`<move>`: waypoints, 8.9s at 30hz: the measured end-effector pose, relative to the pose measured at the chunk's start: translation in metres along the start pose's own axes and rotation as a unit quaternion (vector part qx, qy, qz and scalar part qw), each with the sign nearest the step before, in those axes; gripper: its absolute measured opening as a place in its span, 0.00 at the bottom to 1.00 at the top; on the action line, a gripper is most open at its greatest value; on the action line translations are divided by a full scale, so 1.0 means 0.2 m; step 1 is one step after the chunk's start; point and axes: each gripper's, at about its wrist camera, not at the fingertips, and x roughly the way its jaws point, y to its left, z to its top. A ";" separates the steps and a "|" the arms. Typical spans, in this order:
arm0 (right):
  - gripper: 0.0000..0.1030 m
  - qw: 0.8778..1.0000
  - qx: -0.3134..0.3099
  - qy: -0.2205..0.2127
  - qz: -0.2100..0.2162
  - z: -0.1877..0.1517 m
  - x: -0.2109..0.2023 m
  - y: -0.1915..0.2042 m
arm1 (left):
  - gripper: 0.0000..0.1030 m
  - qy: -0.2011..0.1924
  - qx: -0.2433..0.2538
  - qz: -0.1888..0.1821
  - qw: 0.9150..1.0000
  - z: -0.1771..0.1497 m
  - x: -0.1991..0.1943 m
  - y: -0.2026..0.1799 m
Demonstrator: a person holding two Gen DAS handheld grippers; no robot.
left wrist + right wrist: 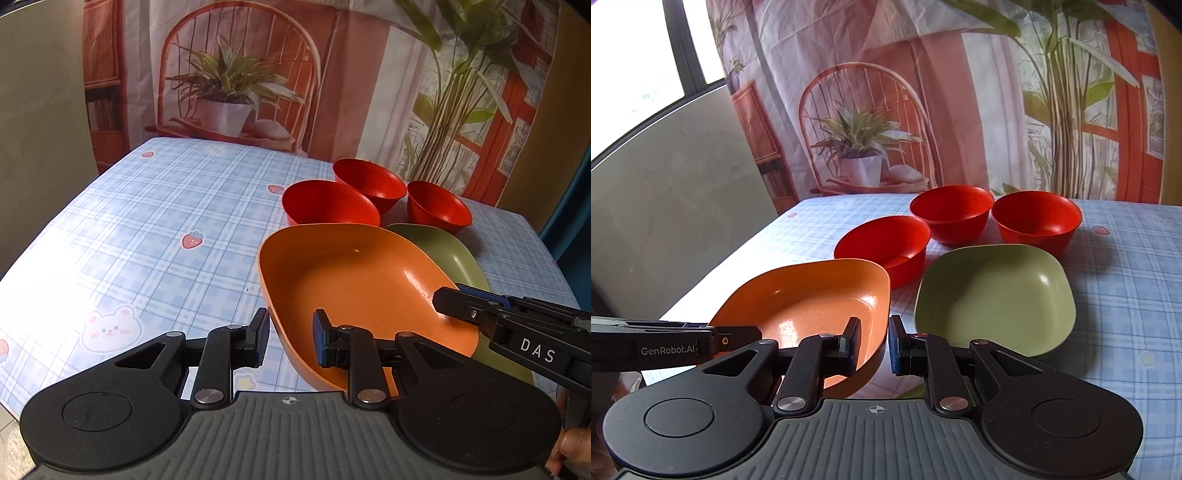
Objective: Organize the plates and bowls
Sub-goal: 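Close the left gripper on the orange plate rim while the right gripper grips beside it, then carry the orange plate onto the olive-green plate and open both grippers, then grasp the rim of the second olive-green plate with both grippers, then lift the olive-green plate and lower it onto the orange plate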
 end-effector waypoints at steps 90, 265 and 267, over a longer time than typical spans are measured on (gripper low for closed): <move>0.17 0.992 0.039 -0.019 -0.117 0.06 0.07 -0.57 | 0.38 0.036 0.153 -0.079 0.984 0.25 0.49 -0.49; 0.18 0.991 -0.004 -0.023 -0.132 0.04 0.11 -0.51 | 0.25 0.016 0.170 -0.080 0.982 0.40 0.70 -0.46; 0.21 0.991 -0.004 -0.022 -0.135 0.04 0.11 -0.52 | 0.25 0.016 0.170 -0.080 0.982 0.40 0.70 -0.47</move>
